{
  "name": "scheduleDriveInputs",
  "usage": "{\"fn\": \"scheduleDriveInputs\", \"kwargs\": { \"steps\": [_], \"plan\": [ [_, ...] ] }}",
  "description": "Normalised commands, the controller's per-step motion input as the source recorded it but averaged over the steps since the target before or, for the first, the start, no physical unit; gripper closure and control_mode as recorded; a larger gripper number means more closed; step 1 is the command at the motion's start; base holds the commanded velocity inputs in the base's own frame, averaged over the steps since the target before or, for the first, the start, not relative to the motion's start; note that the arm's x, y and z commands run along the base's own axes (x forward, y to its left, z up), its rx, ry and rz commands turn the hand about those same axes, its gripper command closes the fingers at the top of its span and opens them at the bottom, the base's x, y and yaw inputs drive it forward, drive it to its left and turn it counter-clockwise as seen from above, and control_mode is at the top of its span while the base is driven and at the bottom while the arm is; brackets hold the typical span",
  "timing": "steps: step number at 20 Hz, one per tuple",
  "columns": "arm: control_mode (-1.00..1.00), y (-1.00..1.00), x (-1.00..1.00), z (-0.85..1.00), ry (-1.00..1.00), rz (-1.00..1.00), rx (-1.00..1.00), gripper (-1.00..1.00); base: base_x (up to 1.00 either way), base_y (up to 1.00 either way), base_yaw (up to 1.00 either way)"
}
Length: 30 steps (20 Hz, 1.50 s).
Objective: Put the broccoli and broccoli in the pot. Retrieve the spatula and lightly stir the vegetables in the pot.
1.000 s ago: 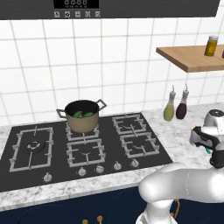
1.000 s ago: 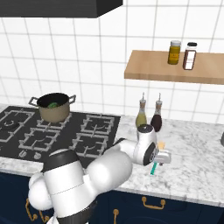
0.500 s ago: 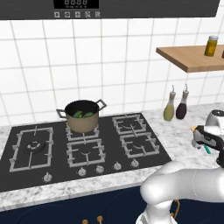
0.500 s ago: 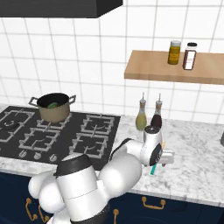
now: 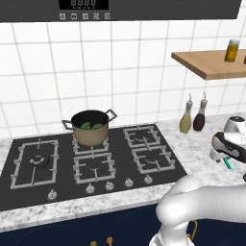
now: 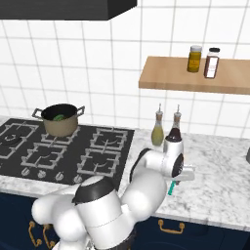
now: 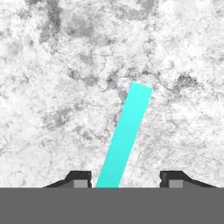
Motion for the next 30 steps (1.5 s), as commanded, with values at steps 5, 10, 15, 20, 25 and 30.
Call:
{"fn": "scheduleDriveInputs", "kwargs": {
  "steps": [5, 10, 15, 20, 25, 30],
  "plan": [
    [-1.0, 0.0, 0.0, -0.15, 0.0, 0.0, 0.0, 1.0, 0.0, 0.0, 0.0],
    [-1.0, 0.36, -0.04, 0.19, 0.0, 0.0, 0.0, 1.0, 0.0, 0.0, 0.0],
    [-1.0, 0.87, -0.24, 0.35, -0.01, -0.14, 0.0, 1.0, 0.0, 0.0, 0.0],
    [-1.0, 0.22, -0.3, 0.15, -0.05, 0.02, 0.1, 1.0, 0.0, 0.0, 0.0],
    [-1.0, 0.76, -0.11, 0.49, -0.09, -0.19, 0.2, 1.0, 0.0, 0.0, 0.0],
    [-1.0, 0.65, -0.07, 0.32, -0.05, -0.25, 0.27, 1.0, 0.0, 0.0, 0.0]
  ]
}}
